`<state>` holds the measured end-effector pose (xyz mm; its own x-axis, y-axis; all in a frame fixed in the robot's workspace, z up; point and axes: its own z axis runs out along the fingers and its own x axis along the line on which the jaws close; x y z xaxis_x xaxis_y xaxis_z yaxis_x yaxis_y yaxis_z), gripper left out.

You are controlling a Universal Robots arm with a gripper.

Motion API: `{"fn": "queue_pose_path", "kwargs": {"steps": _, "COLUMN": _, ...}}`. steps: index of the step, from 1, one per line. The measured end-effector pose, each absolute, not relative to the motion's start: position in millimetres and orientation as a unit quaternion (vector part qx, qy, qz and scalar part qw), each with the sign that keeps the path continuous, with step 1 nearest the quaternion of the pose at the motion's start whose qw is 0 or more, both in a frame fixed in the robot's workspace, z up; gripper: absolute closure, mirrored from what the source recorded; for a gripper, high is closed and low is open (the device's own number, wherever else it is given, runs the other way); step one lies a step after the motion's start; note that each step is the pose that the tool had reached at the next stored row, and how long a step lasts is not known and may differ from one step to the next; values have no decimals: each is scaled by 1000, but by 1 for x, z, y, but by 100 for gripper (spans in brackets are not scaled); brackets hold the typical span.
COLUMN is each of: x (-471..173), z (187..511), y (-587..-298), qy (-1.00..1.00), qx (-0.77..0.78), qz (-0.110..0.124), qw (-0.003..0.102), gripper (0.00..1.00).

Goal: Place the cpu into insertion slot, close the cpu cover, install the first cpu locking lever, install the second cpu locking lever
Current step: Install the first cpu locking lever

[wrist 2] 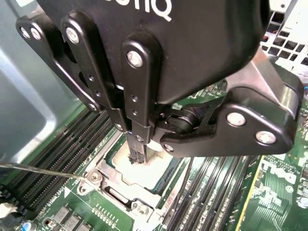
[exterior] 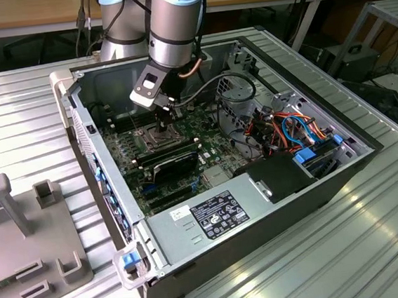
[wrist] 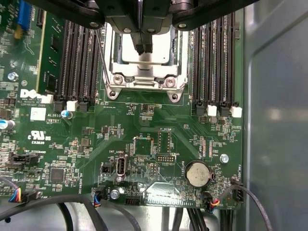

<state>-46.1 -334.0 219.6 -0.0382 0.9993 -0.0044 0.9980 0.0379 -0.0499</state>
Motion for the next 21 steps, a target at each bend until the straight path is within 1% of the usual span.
{"fn": "queue_pose_path", "kwargs": {"steps": 3, "x": -46, "z": 231, "y": -334, "qy": -720, "qx": -693, "qz": 20, "qw": 16, "gripper": 89}}
{"fn": "queue_pose_path", "kwargs": {"steps": 14, "x": -48, "z": 232, "y": -334, "qy": -725, "qx": -689, "qz": 20, "qw": 16, "gripper": 89}}
{"fn": "queue_pose_path", "kwargs": {"steps": 21, "x": -52, "z": 231, "y": -334, "qy": -751, "qx": -660, "qz": 21, "qw": 15, "gripper": 89}}
